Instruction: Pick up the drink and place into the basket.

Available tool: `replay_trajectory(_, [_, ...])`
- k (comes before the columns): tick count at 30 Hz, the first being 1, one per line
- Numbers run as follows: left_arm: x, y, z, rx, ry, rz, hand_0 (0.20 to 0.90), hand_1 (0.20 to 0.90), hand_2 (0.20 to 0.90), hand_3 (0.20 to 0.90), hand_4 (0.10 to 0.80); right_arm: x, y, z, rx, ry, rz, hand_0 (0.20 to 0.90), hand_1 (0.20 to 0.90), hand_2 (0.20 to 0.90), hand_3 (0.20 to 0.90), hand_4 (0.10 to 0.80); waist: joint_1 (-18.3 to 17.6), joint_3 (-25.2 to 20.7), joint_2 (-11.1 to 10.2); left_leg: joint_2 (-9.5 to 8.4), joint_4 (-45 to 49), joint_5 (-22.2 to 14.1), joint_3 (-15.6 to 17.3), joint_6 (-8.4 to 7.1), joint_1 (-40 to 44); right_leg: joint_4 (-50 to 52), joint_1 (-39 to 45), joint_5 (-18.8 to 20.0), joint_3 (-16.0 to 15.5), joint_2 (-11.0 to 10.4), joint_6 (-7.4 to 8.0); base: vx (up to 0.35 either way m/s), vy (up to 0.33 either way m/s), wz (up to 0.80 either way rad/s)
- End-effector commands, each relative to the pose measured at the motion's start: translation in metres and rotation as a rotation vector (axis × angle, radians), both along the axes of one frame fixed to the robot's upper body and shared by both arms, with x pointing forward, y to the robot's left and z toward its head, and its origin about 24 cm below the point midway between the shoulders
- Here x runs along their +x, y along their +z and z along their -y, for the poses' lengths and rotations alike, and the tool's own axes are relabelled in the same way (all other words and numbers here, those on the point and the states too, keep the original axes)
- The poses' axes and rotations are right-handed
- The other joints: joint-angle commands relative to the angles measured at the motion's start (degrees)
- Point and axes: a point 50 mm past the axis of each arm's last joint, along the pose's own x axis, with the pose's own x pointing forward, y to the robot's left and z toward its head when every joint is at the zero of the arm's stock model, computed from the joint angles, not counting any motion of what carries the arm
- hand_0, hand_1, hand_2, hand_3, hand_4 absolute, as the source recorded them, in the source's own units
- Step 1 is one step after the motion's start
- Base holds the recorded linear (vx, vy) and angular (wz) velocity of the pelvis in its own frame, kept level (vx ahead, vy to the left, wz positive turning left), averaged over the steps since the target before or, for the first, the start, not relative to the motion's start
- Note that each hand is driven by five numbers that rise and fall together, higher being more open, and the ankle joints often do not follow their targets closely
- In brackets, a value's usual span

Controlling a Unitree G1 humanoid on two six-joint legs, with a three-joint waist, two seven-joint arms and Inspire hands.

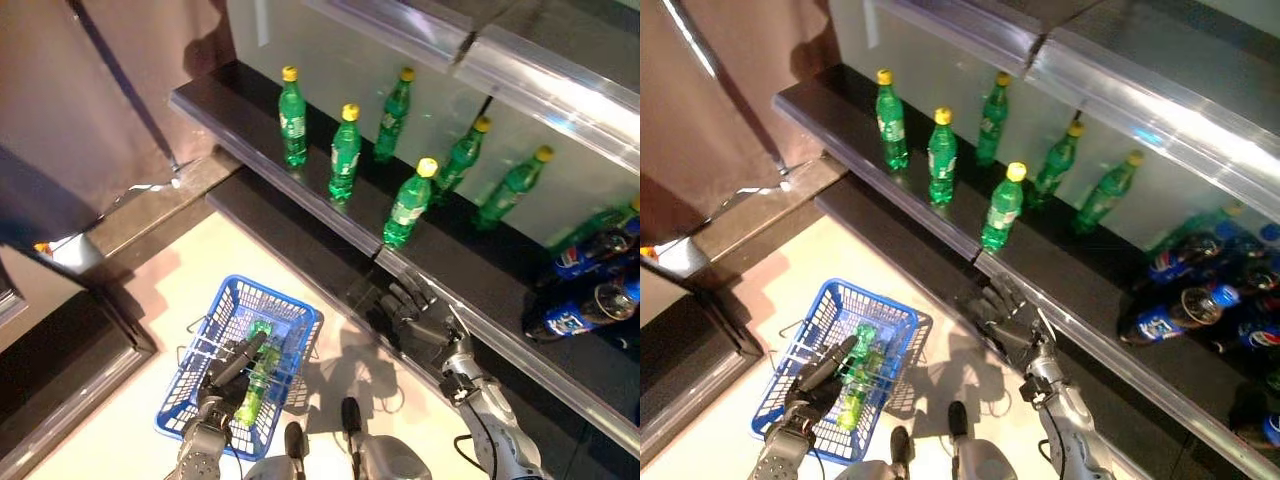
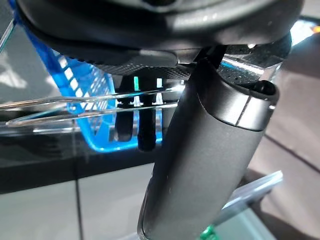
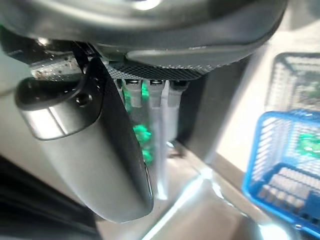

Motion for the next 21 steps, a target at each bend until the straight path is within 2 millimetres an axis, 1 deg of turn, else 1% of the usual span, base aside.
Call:
replay_trajectory(1, [0.036,0.062,-0.034,0.140,0.080,0.388,0.300,0.300,0.300,0.200,0.100,-0.006,0.037,0.019,-0.128,-0.070,0.239,0.900,0.900,0.900,0.900,0.800,0.0,-11.6,2.7,-2.73,1.7,-3.3,-1.4,1.89,-1.3,1.8,1.4,-2.5,-2.4,-1.3,3.48,0.053,-0.015,-0.14])
replay_trajectory(3, [0.033,0.059,-0.037,0.141,0.085,0.372,0.300,0.300,0.300,0.200,0.100,-0.007,0.044,0.029,-0.235,-0.139,0.278,0.900,0.900,0.900,0.900,0.800,-0.3,-11.8,2.9,-2.76,2.2,-3.5,-1.2,1.88,-1.3,1.8,1.6,-2.6,-2.1,-1.2,3.39,0.052,-0.018,-0.17])
replay_trajectory(7, [0.027,0.055,-0.042,0.143,0.100,0.345,0.300,0.300,0.300,0.200,0.100,-0.012,0.053,0.044,-0.308,-0.245,0.302,0.900,0.900,0.900,0.900,0.800,-0.9,-12.0,3.2,-2.83,2.5,-3.9,-0.8,1.90,-0.9,1.6,1.8,-2.4,-1.5,-1.0,3.46,0.064,-0.026,-0.10])
replay_trajectory(12, [0.018,0.049,-0.050,0.114,0.149,0.339,0.300,0.300,0.300,0.200,0.100,-0.021,0.046,0.061,-0.352,-0.380,0.237,0.900,0.900,0.900,0.900,0.800,-2.1,-11.8,3.6,-2.85,2.7,-4.3,-0.1,2.05,-0.9,2.2,1.3,-2.6,-0.6,-1.0,3.75,0.024,-0.017,-0.08])
replay_trajectory(13, [0.015,0.047,-0.053,0.096,0.177,0.339,0.300,0.300,0.300,0.200,0.100,-0.027,0.042,0.069,-0.357,-0.427,0.215,0.900,0.900,0.900,0.900,0.800,-2.7,-11.6,3.7,-2.86,2.8,-4.4,0.2,2.20,-0.9,2.6,0.8,-2.7,0.0,-0.8,3.84,-0.002,-0.012,-0.15])
replay_trajectory(16, [0.011,0.045,-0.057,0.086,0.207,0.336,0.300,0.300,0.300,0.200,0.100,-0.034,0.036,0.078,-0.353,-0.477,0.179,0.900,0.900,0.900,0.900,0.800,-3.6,-11.2,3.7,-2.88,3.0,-4.5,0.6,2.32,-1.0,2.9,0.3,-2.6,0.9,-0.6,4.04,-0.008,-0.013,-0.14])
replay_trajectory(18, [0.007,0.044,-0.062,0.089,0.230,0.331,0.300,0.300,0.300,0.200,0.100,-0.043,0.031,0.088,-0.357,-0.488,0.149,0.900,0.900,0.900,0.900,0.800,-4.8,-10.7,3.6,-3.00,3.2,-4.6,1.0,2.49,-1.0,3.2,-0.4,-2.3,2.2,-0.3,4.25,-0.023,-0.021,-0.30])
replay_trajectory(21, [0.006,0.044,-0.066,0.091,0.236,0.333,0.300,0.300,0.300,0.200,0.100,-0.050,0.024,0.094,-0.363,-0.474,0.113,0.900,0.900,0.900,0.900,0.800,-5.8,-10.2,3.5,-3.02,3.2,-4.7,1.5,2.57,-1.2,3.6,-1.3,-2.0,3.4,0.1,4.53,-0.051,-0.021,-0.35])
